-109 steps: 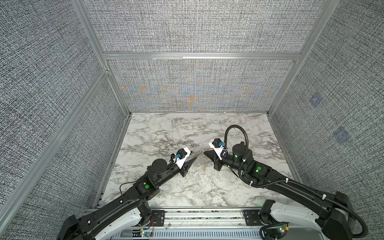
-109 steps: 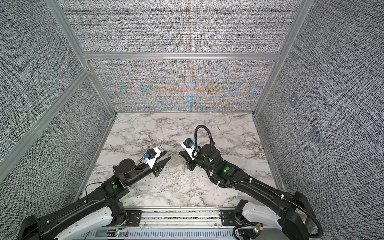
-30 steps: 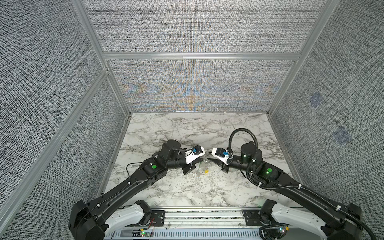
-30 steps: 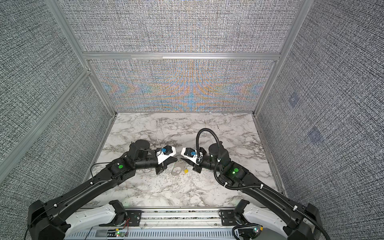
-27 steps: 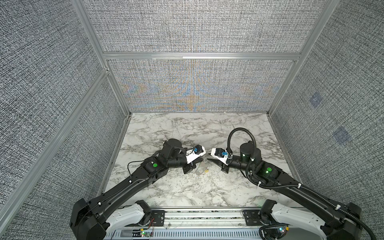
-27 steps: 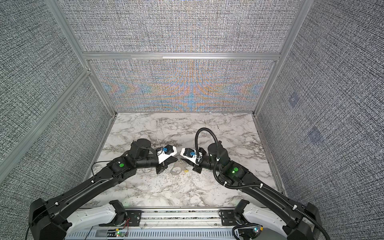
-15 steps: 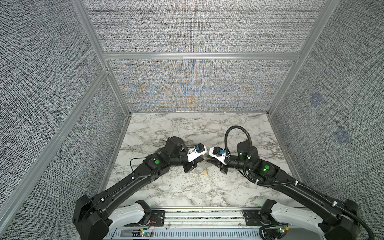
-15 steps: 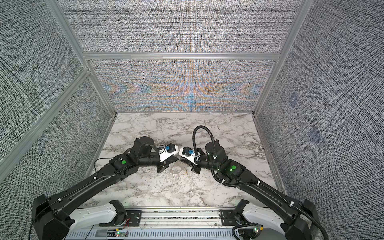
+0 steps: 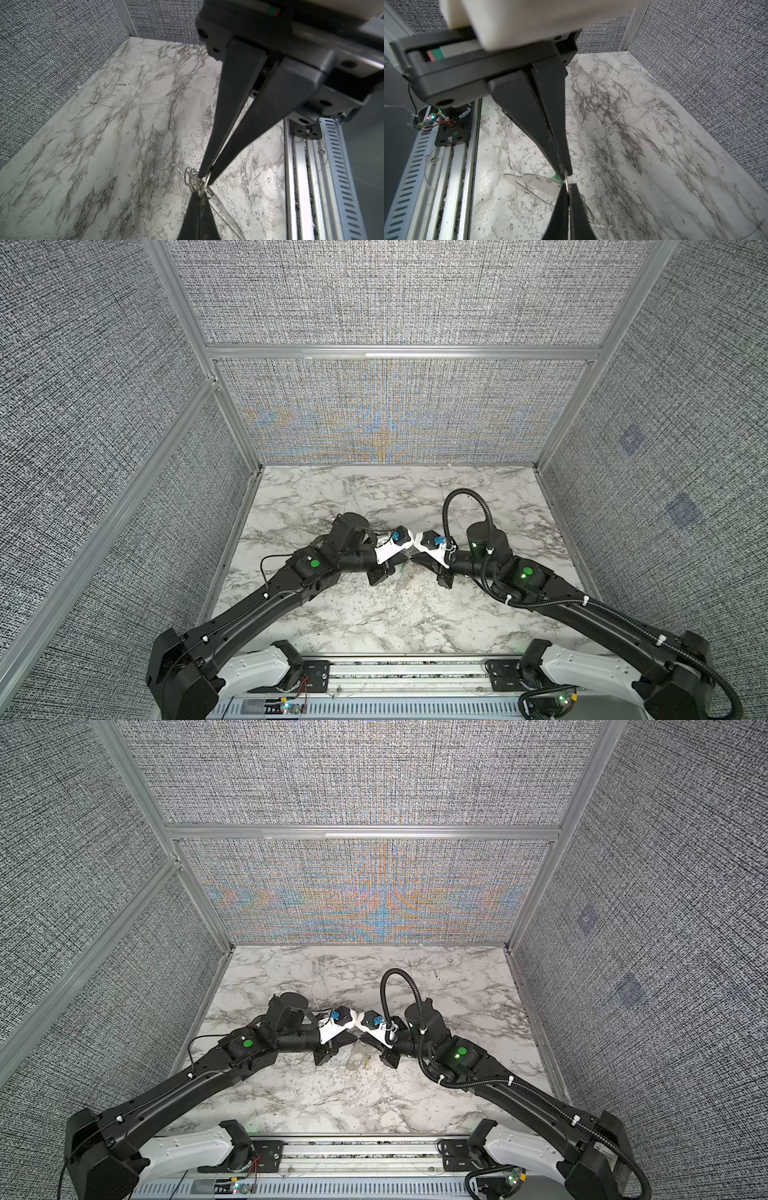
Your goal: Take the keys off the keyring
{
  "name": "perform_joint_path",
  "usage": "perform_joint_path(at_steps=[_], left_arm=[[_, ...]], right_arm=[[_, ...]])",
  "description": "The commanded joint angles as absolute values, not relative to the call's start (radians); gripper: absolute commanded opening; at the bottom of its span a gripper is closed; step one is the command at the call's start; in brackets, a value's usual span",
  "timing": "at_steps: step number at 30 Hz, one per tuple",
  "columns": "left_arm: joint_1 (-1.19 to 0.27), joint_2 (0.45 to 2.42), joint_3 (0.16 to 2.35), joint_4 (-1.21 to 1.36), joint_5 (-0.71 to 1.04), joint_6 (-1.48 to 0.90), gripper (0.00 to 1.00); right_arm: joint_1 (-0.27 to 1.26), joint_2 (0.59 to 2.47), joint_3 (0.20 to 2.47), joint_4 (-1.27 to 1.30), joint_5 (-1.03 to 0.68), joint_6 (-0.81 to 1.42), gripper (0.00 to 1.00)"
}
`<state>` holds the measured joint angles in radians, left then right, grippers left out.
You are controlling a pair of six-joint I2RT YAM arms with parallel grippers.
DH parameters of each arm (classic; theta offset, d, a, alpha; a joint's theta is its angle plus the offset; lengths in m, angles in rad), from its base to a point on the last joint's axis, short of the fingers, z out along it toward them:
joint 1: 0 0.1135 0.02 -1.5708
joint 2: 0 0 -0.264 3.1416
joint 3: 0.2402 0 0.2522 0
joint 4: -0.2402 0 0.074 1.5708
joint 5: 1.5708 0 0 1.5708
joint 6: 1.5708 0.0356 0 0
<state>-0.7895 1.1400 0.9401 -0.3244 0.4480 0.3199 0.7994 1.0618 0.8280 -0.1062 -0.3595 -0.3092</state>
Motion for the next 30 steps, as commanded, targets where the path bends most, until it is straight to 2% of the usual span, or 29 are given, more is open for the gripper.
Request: perform_joint_path(at_steps=[1,2,4,10,22,30], left_arm=[[-0.788,1.121,0.932,-0.303,0.393,0.294,0.26],[-0.788,1.102,0.920,-0.290,0.364,0.288,0.35],[-0.786,1.053,0.877,-0.232,0.316,0.262,0.44],[-0.769,0.919,0.722,-0.039,0.291,0.142,0.51],[-0.769,0.908,0.627,0.093,0.413,0.027,0.54],[-0.773,0.926,0.611,0.133,0.451,0.012,0.53]], right_arm=[[0.799,1.047,0.805,-0.036,-0.370,-0.283,0.00],[0.801,1.041,0.790,-0.009,-0.378,-0.281,0.00],[0.798,1.032,0.756,0.055,-0.390,-0.269,0.00],[0.791,1.035,0.677,0.271,-0.455,-0.208,0.00],[0.781,1.076,0.617,0.538,-0.549,-0.095,0.00],[0.778,1.087,0.611,0.580,-0.572,-0.076,0.00]])
